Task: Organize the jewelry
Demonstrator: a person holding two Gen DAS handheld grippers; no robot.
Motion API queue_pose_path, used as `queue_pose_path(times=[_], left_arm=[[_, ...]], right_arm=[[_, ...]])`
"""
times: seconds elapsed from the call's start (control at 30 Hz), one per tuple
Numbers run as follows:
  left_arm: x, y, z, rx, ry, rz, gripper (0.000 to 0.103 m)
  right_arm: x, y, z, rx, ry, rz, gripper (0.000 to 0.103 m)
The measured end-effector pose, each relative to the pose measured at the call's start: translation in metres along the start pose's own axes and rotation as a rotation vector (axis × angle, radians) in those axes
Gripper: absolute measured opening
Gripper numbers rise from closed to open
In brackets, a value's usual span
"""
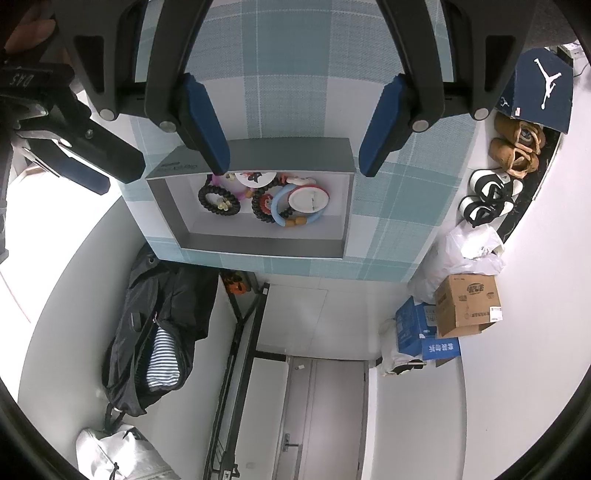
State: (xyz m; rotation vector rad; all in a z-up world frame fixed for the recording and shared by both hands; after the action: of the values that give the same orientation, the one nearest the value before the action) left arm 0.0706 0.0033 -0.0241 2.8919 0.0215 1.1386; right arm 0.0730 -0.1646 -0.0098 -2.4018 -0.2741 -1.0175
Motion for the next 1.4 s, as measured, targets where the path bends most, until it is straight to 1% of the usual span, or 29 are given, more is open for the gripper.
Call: queue_pose_path(times=[0.17,0.27,0.77,1.4], left_arm=[[0.0004,0.0003,0.0013,-0.004,-0.003,-0.001,0.068],[0.0006,-0.0006,0.0017,0.018,0.001,-0.002,0.068],[0.0009,0.0005,0.0043,0.002,-0.016,-0.009,0.068],[0.0002,0.0050,0.0009,0.000,-0.007,0.011,0.068]], right_arm=[[-0.0012,-0.0007,0.0027,-0.001,-0.008,-0.002,0.103],[-0.0009,-0.0005,0.0032,-0.001,-0.008,-0.001,0.103],[-0.0001,0.0012,0.0044,-0.002,-0.010,0.003,0.103],[0.0000,0.0032,0.0042,-0.003,-0.012,0.009,0.103]])
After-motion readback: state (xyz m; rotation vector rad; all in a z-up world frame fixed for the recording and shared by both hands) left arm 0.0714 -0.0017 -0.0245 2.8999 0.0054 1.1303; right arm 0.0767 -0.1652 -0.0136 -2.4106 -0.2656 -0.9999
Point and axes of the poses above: each gripper's, at about its wrist camera, not at the fingertips, and z roughly the way its jaws point, y to its right, x to its top, the point moved 3 cm from there along z, roughly the way its jaws point, and after that the axes turned 8 degrees about x, right-handed, at the moved point
